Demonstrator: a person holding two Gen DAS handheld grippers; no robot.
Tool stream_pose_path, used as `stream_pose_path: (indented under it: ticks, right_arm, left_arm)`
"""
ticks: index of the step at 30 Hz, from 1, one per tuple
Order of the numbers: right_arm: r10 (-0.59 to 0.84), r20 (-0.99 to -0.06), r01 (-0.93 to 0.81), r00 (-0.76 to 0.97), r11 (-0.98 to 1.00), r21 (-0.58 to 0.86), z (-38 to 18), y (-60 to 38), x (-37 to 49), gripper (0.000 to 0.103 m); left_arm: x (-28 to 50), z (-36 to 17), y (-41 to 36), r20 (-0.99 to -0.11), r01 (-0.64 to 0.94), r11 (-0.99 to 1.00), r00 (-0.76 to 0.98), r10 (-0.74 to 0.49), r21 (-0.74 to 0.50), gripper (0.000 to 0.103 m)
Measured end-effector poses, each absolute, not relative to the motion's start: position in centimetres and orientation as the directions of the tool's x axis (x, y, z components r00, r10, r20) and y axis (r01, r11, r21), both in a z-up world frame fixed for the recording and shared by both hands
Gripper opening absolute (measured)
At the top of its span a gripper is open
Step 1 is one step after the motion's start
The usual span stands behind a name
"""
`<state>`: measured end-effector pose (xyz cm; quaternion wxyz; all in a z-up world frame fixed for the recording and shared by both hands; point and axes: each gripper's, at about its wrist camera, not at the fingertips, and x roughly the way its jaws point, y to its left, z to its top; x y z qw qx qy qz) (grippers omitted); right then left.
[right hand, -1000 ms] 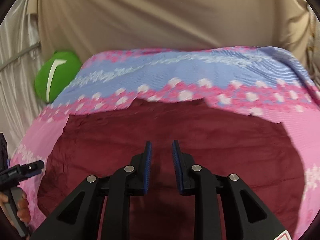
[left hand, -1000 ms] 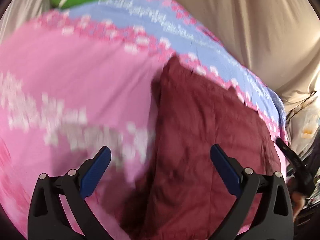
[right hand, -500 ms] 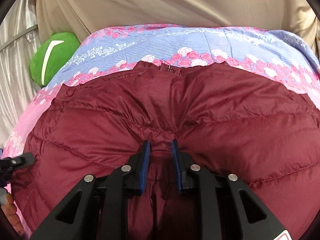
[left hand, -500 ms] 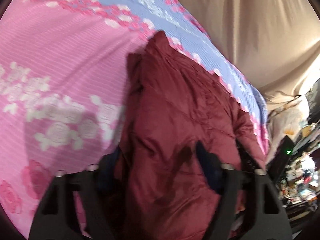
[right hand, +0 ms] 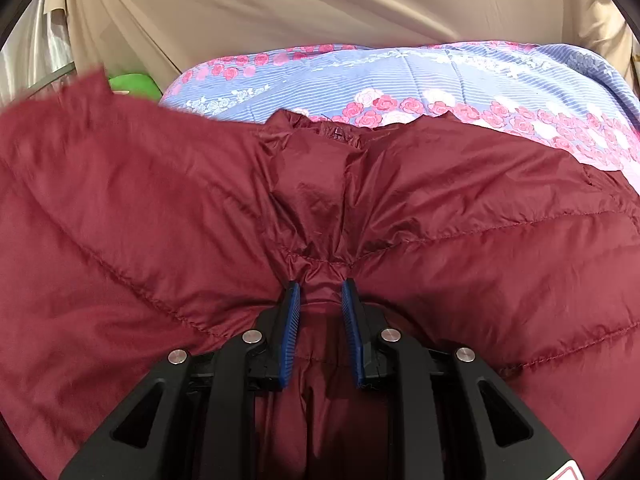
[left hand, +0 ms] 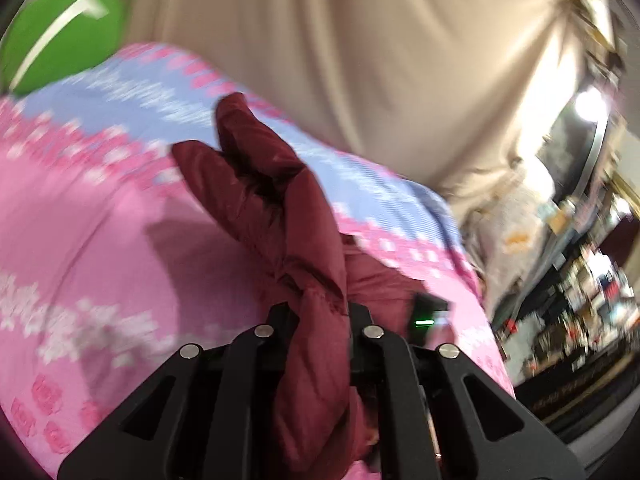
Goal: Fold large clothes
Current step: 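Lift the jacket side with the left tool while the right tool holds the body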
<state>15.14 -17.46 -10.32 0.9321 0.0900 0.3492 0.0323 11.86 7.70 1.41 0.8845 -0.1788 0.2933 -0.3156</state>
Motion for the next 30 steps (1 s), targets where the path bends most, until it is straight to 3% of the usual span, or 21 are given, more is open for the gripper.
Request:
stream_pose_path:
  ticks: [4,8,13,20,26,30]
  right_arm:
    - [0.142,-0.642,-0.001,0.753,0.977,0.214,-10.3,-17.8,15.2,0.020]
    - [0.233,-0.627,-0.023,0.744,0.946,0.324,-9.9,-19.6,14.5,0.021]
    - [0.328,-0.500,-0.009,0.802,0.842,0.539,-7.0,-25.5,12.4,0.026]
    - [0.306,-0.620,0.023,0.722,0.885,0.464,-8.7,-23.4,19.0,0.027]
    - [0.304,-0.668,-0.046,0.679,0.926,0.375,-10.5,-18.2,20.1,0.020]
    - [0.333,-0.657,-0.052,0.677,0.911,0.409,-10.8,-18.0,20.6,0.016]
  left_arm:
    - [11.0,2.8,2.7,-0.403,0.543,0.711,0.588,-0.702,-0.446,0.011]
    - [10.7,3.3,-0.8,-0.407,0.580,0.693,0.560,-0.721,-0.429,0.010]
    - [10.0,4.1,-0.3,-0.390,0.579,0.697,0.578,-0.717,-0.423,0.010]
    - [9.2,5.1,3.4,-0.349,0.543,0.704,0.619,-0.704,-0.458,0.010]
    - [9.3,4.9,1.1,-0.388,0.572,0.713,0.598,-0.701,-0.406,0.010]
    - [8.8,4.3,-2.2,-0.413,0.608,0.714,0.584,-0.698,-0.347,0.010]
